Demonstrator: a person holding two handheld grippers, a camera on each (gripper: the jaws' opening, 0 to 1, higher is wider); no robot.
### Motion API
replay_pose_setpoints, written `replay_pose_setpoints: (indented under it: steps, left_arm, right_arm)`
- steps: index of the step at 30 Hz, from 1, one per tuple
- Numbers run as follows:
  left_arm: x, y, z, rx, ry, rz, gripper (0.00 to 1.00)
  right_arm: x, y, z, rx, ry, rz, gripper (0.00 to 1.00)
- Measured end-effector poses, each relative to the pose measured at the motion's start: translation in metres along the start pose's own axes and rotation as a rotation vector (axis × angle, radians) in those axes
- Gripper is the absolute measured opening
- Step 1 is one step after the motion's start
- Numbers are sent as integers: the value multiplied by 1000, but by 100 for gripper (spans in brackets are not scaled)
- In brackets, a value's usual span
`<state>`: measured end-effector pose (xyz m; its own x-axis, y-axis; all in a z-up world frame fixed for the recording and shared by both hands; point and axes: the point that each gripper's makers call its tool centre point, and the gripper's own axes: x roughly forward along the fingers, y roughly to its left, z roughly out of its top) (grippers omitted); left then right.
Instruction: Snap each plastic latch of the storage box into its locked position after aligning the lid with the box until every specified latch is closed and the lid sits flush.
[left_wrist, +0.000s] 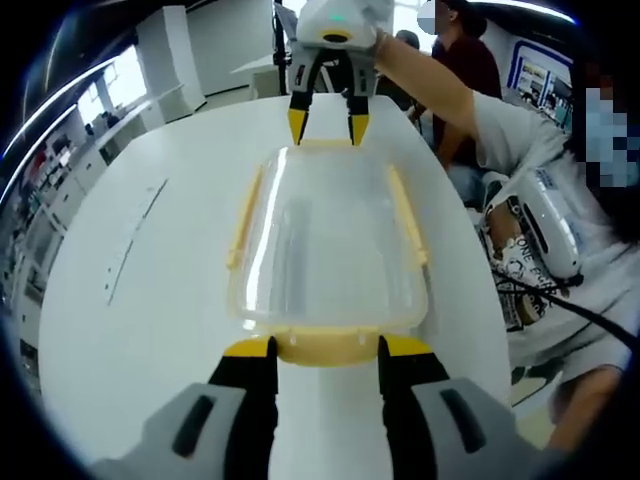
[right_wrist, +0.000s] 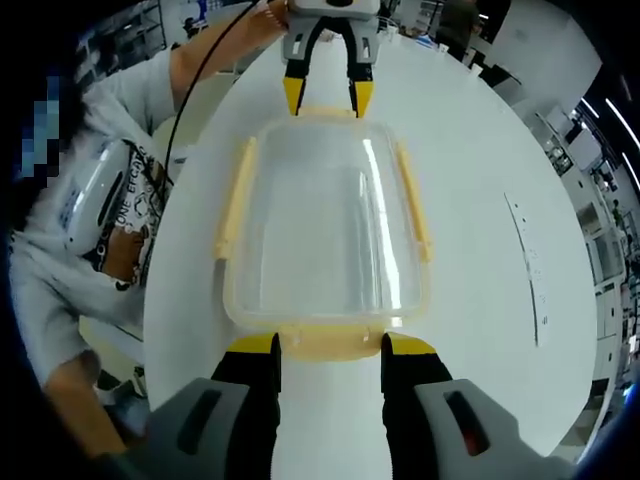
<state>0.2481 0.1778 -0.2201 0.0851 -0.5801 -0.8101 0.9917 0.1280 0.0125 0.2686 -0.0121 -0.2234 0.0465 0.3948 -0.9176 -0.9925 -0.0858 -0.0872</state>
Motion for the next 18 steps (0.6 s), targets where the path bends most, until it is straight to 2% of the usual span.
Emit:
replay_pose_setpoints:
  steps: [6,9,18]
  left_arm:
    - [1,0,-1,10,6,10,39]
    - [3,-4,-2,10,9,0,39]
    - [4,-3,-1,17,0,11,39]
  right_arm:
    - [3,-4,-1,-1,8,6,38]
    - [5,1,0,-2,12,20,38]
    - [4,1,-3,-3,5,10,38]
